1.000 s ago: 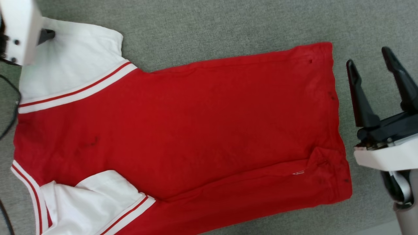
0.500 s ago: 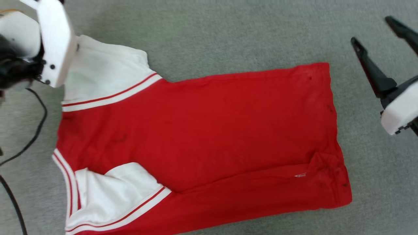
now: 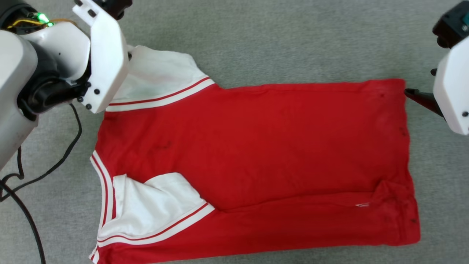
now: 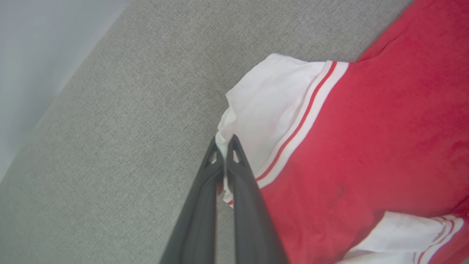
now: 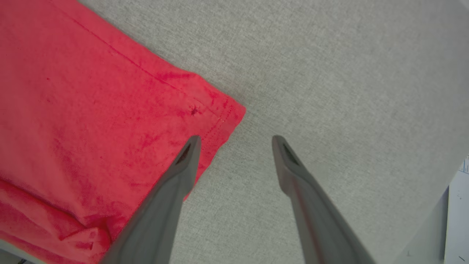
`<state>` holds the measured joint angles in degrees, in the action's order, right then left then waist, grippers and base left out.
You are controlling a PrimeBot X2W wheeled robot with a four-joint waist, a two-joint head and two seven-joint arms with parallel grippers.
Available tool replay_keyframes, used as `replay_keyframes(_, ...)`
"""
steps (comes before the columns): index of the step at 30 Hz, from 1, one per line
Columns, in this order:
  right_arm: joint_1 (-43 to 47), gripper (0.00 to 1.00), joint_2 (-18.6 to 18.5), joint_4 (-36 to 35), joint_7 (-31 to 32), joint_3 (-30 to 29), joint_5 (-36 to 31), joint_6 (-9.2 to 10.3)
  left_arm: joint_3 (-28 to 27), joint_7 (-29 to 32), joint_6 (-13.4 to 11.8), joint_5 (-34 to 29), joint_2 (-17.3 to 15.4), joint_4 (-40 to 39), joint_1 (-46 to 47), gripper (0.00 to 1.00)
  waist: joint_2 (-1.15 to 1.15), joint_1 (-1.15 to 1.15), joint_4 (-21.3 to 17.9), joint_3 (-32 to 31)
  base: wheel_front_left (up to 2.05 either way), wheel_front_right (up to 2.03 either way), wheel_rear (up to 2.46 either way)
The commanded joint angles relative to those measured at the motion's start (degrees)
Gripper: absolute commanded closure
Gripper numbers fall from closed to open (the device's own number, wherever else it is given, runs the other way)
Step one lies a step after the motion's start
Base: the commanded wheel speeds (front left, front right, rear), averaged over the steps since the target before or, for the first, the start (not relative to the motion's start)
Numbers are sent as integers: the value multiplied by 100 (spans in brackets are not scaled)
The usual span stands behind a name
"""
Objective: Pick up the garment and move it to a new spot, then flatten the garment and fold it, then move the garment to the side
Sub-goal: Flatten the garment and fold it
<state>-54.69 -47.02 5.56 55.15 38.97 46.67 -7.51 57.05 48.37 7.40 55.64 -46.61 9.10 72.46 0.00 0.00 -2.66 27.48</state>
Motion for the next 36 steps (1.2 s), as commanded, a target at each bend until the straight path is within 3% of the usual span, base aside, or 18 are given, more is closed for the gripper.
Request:
replay_keyframes(1,-113,0,85,81,85,58,47,4,10,-36,1,-17,15,-27,87,100,0,0,85,87,0,0,0)
replay_keyframes(7,-407,0,446,829,366,462,237,4,164,-167,2,-40,97,-93,253,100,0,0,303,318,0,0,0)
replay_keyframes(14,134,0,825,1402,-124,1186,406,1,335,-329,2,32,-7,-55,279,100,0,0,323,353,0,0,0)
replay_keyframes(15,120,100,837,1422,-256,1232,390,2,358,-361,2,49,-39,-44,248,100,0,0,301,328,0,0,0)
replay_keyframes(29,-63,100,416,1307,-1987,1481,792,3,476,-1093,1,338,-470,-229,-431,100,0,0,182,-714,0,0,0)
replay_keyframes(36,317,100,124,1092,-2548,1783,1032,3,596,-1417,-221,525,-931,-915,-1199,100,0,0,168,-1276,0,0,0)
